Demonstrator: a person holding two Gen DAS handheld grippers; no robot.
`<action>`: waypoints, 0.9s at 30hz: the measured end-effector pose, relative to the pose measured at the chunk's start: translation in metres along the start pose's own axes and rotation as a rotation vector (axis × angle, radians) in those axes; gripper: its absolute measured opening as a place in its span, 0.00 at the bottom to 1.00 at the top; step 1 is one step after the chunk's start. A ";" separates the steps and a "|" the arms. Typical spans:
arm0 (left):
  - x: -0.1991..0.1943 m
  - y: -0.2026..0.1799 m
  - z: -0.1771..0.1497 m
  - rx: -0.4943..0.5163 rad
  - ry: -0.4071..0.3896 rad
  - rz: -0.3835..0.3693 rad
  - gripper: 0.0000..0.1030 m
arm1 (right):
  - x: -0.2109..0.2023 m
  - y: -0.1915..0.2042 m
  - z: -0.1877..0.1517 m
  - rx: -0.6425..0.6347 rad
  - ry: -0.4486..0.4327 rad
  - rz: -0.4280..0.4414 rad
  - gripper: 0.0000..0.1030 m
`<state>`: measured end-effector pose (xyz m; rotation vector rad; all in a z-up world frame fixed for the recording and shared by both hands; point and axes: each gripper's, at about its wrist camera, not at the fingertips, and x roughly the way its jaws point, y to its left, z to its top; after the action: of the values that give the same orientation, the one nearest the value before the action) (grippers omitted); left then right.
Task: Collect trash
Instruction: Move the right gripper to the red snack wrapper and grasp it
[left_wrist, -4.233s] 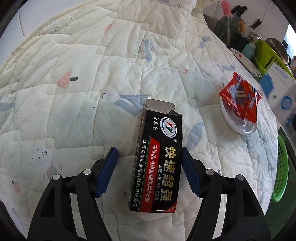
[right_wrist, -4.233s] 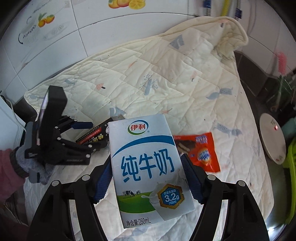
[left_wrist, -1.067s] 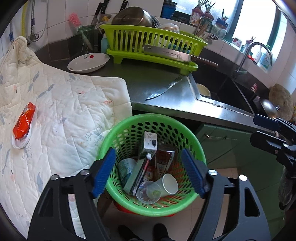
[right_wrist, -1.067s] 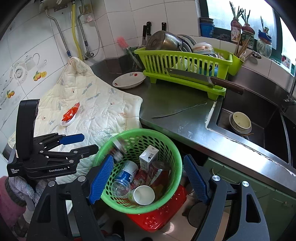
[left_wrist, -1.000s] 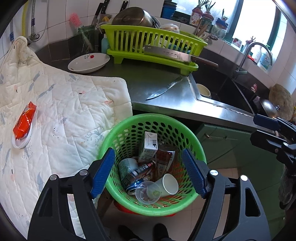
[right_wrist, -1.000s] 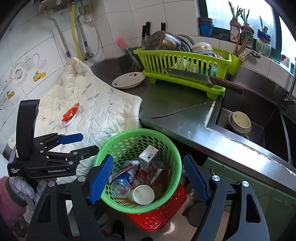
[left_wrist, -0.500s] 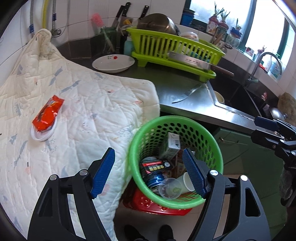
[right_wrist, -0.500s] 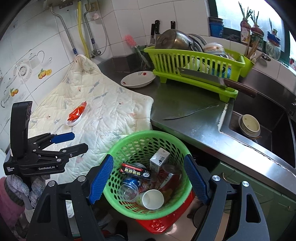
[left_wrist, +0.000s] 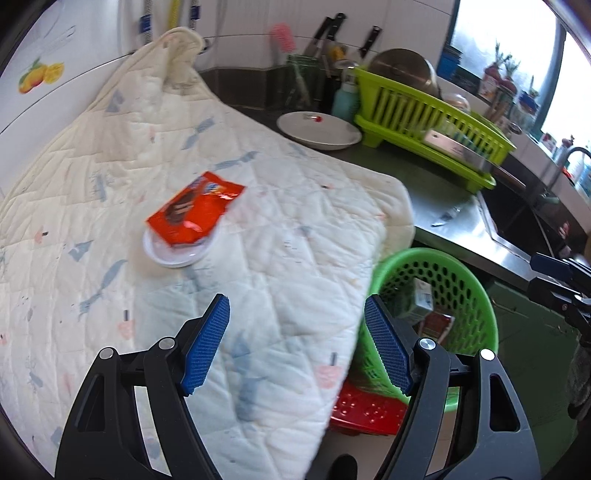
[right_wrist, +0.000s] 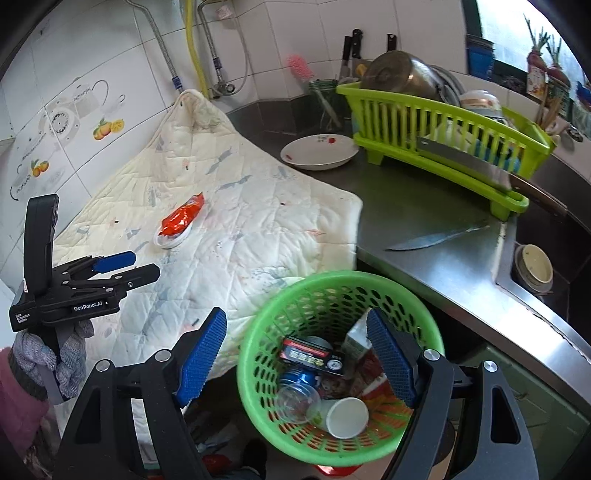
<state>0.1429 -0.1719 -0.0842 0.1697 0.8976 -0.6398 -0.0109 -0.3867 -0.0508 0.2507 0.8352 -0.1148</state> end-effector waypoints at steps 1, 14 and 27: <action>-0.001 0.010 0.000 -0.010 -0.002 0.010 0.73 | 0.005 0.005 0.003 -0.005 0.002 0.005 0.73; -0.007 0.099 -0.001 -0.108 -0.007 0.074 0.72 | 0.092 0.085 0.067 -0.052 0.055 0.121 0.69; 0.006 0.153 -0.001 -0.169 0.013 0.069 0.69 | 0.198 0.147 0.128 -0.042 0.132 0.193 0.65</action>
<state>0.2342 -0.0513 -0.1087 0.0534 0.9498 -0.4971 0.2417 -0.2794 -0.0903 0.3005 0.9393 0.1014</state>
